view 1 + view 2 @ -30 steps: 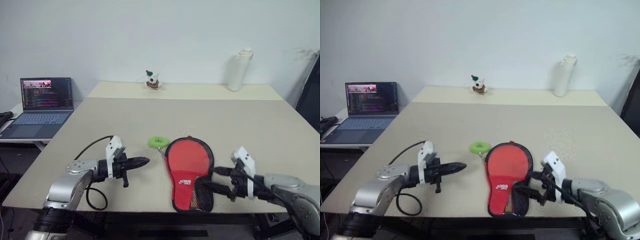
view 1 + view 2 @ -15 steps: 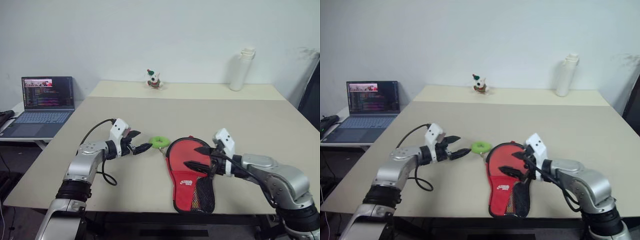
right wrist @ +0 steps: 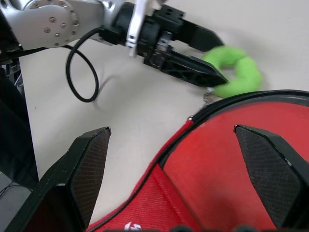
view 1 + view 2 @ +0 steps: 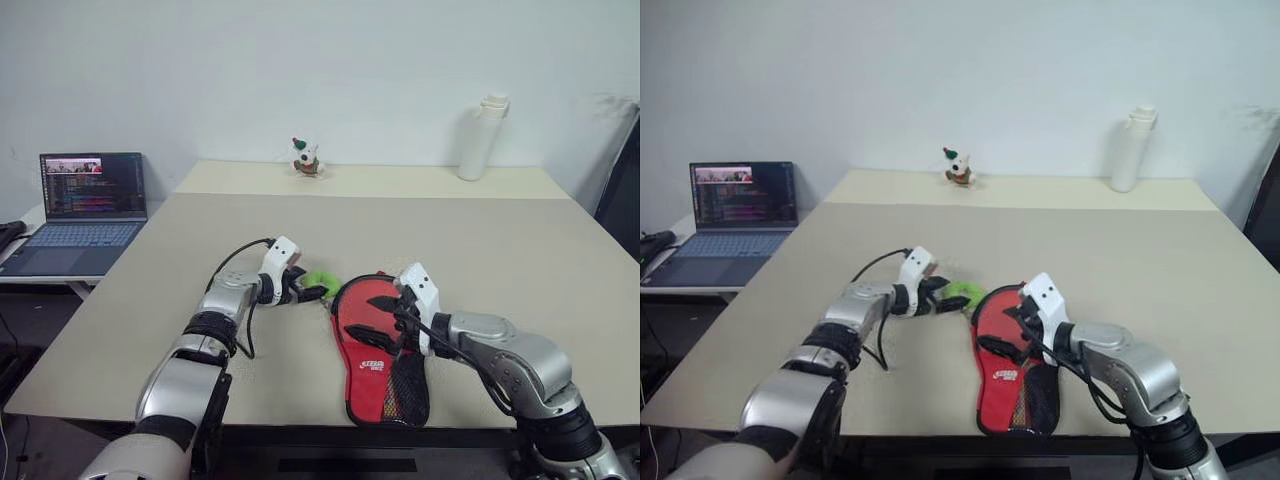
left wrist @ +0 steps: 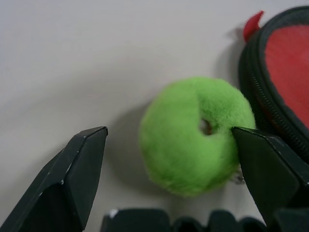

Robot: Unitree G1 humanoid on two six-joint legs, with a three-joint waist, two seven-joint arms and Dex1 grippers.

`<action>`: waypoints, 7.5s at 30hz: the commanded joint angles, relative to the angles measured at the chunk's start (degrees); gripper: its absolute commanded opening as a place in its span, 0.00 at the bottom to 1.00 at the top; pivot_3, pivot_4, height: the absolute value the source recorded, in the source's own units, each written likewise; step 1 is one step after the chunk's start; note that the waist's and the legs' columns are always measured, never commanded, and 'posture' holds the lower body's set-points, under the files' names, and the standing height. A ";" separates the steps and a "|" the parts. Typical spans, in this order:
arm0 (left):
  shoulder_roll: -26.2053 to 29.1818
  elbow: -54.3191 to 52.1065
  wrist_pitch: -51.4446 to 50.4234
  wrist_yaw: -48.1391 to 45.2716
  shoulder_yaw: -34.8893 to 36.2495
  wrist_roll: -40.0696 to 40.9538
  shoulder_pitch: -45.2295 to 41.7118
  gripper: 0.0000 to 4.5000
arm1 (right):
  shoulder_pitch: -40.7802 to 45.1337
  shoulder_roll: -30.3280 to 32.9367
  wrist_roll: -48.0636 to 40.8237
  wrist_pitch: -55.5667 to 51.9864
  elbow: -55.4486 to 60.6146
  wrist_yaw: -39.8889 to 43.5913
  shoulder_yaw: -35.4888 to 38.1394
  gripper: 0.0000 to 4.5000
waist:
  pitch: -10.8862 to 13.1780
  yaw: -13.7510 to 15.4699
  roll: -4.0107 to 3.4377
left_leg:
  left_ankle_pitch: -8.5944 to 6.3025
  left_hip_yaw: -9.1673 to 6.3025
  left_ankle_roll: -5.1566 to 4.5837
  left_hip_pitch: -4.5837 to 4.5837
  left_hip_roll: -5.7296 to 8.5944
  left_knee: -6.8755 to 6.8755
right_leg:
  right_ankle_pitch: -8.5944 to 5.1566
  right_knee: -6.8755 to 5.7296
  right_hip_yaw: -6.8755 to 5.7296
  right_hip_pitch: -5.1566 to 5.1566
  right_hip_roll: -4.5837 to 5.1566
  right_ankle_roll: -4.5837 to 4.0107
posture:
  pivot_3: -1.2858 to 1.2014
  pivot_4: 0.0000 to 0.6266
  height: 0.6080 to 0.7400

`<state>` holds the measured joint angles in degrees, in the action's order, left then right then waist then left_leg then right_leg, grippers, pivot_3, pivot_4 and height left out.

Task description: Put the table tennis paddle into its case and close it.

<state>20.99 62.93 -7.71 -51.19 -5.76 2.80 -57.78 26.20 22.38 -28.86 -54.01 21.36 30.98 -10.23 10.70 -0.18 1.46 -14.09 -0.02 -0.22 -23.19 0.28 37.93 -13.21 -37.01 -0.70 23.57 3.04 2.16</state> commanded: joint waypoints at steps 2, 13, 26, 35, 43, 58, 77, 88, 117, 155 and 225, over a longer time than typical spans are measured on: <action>-0.40 2.15 1.56 -1.18 -0.07 -1.58 -0.01 0.91 | 0.58 -1.19 2.46 2.12 0.41 -1.92 -0.93 1.00 | 0.00 -0.02 0.00 | 0.00 -0.01 0.00 0.01 0.00 0.01 | 0.00 -0.03 0.00 0.00 0.00 -0.01 | 0.52 0.24 1.00; -0.31 -0.18 0.87 -2.89 0.83 -1.31 2.71 0.07 | 2.73 -5.57 14.14 7.57 -13.27 -6.85 -7.50 1.00 | -0.02 -0.21 0.01 | 0.02 0.05 -0.01 0.21 -0.02 0.05 | 0.00 -0.13 0.05 -0.13 -0.01 0.01 | 0.52 0.24 1.00; 0.87 -1.64 1.14 1.45 2.18 -2.20 0.56 0.00 | 0.75 -5.25 20.38 8.87 -17.12 -6.09 -9.81 1.00 | -0.14 -0.40 0.09 | 0.02 0.03 -0.01 0.29 -0.04 0.05 | 0.00 -0.15 0.06 -0.20 -0.02 0.02 | 0.52 0.24 1.00; -0.49 10.19 9.00 13.21 -0.32 -9.50 -11.25 0.00 | -0.95 -5.28 20.52 6.05 -14.80 -4.89 -10.77 1.00 | -0.16 -0.46 0.15 | 0.02 0.03 -0.01 0.27 -0.02 0.06 | -0.09 -0.13 0.05 -0.21 -0.02 0.20 | 0.52 0.24 1.00; -6.88 13.96 13.28 24.02 -2.28 -15.49 -16.82 0.00 | -3.93 -5.10 20.82 3.55 -11.50 -4.72 -12.21 1.00 | -0.15 -1.13 0.16 | 0.02 0.03 0.00 0.26 -0.04 0.05 | -0.09 -0.13 0.04 -0.20 -0.03 0.22 | 0.52 0.24 1.00; -18.10 15.85 24.27 39.72 -15.26 -33.60 -24.21 0.00 | -13.08 -6.53 21.02 -1.96 -2.46 -7.78 -14.36 1.00 | -0.17 -0.81 0.21 | 0.01 0.03 0.01 0.21 0.01 0.02 | -0.10 -0.02 0.03 -0.21 -0.01 0.29 | 0.52 0.24 1.00; -28.93 15.44 33.48 36.01 -15.83 -35.20 -23.46 0.00 | -13.49 -7.30 21.02 -2.48 -2.35 -8.50 -13.07 1.00 | -0.16 0.03 0.22 | 0.01 0.02 0.01 0.19 0.03 0.00 | -0.13 0.03 0.02 -0.20 0.00 0.33 | 0.52 0.24 1.00; -30.34 15.17 35.22 23.46 -12.51 -30.25 -20.58 0.27 | -12.01 -7.17 21.33 -1.77 -3.82 -8.12 -12.78 1.00 | -0.18 0.07 0.23 | 0.01 0.01 0.01 0.20 0.04 0.03 | -0.13 0.03 0.01 -0.23 0.01 0.33 | 0.52 0.24 1.00; -12.64 4.13 22.42 -6.83 5.88 -4.45 -7.17 0.99 | -2.44 0.60 0.23 -19.52 17.90 0.30 11.85 1.00 | -0.22 -0.13 0.15 | 0.00 -0.05 0.00 0.05 0.04 0.03 | 0.07 -0.01 -0.03 -0.07 0.03 0.10 | 0.52 0.24 1.00; -11.27 -6.75 19.04 -16.12 -10.41 -10.68 4.25 1.00 | 13.65 0.55 20.72 14.75 -46.26 -6.34 9.94 0.27 | -0.25 -0.11 0.11 | 0.01 0.07 -0.02 0.25 0.04 0.04 | 0.09 -0.07 0.11 -0.27 0.03 0.06 | 0.52 0.24 1.00; -16.33 2.55 21.16 -12.72 -12.87 -13.56 2.59 1.00 | -46.41 30.88 -28.13 -13.67 38.64 11.16 24.35 0.01 | -1.13 1.83 0.51 | -0.08 -0.19 -0.09 0.31 0.07 0.11 | -0.16 0.37 -0.14 -0.69 0.14 0.50 | 0.52 0.24 1.00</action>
<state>5.27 63.01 14.32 -63.93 -15.51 -7.22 -56.92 -19.64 52.08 -52.95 -69.29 57.85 42.41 15.26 9.57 1.64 1.97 -14.17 -0.21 -0.32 -22.88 0.35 38.04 -13.37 -36.64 -0.85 22.87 3.18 2.66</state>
